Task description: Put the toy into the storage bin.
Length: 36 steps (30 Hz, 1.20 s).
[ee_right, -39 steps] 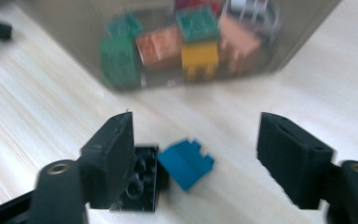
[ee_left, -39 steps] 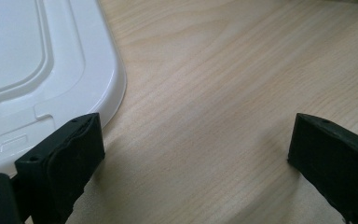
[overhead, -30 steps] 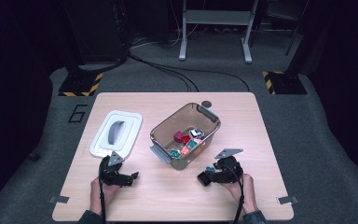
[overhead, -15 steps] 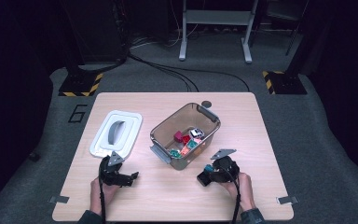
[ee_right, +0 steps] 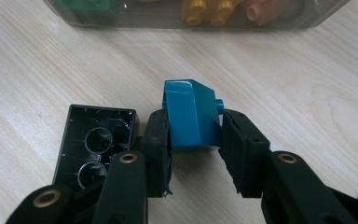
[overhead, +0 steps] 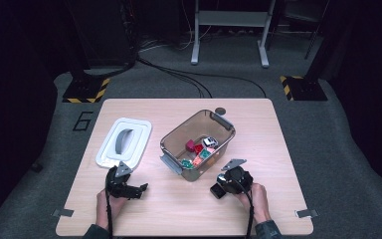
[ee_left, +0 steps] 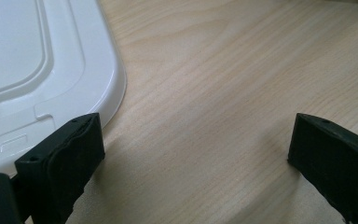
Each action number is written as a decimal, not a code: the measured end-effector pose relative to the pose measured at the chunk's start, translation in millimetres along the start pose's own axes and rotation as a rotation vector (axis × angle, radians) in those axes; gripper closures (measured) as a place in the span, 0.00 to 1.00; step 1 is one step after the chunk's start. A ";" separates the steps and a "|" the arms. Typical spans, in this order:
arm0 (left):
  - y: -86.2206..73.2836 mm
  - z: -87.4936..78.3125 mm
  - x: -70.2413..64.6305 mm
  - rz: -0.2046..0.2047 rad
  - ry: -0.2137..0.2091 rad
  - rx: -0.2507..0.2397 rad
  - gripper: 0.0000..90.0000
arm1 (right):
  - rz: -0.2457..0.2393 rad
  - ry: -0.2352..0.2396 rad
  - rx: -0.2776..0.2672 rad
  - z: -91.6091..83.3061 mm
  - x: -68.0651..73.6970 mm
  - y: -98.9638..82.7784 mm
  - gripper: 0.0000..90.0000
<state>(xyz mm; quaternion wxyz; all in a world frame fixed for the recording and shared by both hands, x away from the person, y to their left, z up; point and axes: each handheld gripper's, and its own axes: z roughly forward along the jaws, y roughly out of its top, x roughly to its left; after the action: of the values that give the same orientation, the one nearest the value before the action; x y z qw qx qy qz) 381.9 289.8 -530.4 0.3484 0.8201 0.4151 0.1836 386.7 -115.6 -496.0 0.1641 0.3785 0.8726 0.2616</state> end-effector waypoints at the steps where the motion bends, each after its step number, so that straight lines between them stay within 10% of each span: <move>1: 0.0 0.0 0.0 0.000 0.000 0.000 0.04 | 0.004 0.002 0.001 -0.3 -0.3 -0.3 0.70; 36: 0.4 -1.0 0.7 0.004 -0.009 0.012 0.04 | 0.070 -0.027 -0.155 -71.1 -21.0 26.6 0.70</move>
<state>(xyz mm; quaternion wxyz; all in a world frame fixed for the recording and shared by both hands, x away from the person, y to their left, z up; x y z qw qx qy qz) 382.0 290.6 -529.4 0.3447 0.8239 0.4130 0.1782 381.3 -139.6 -421.1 0.1954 0.3987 0.8336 0.3286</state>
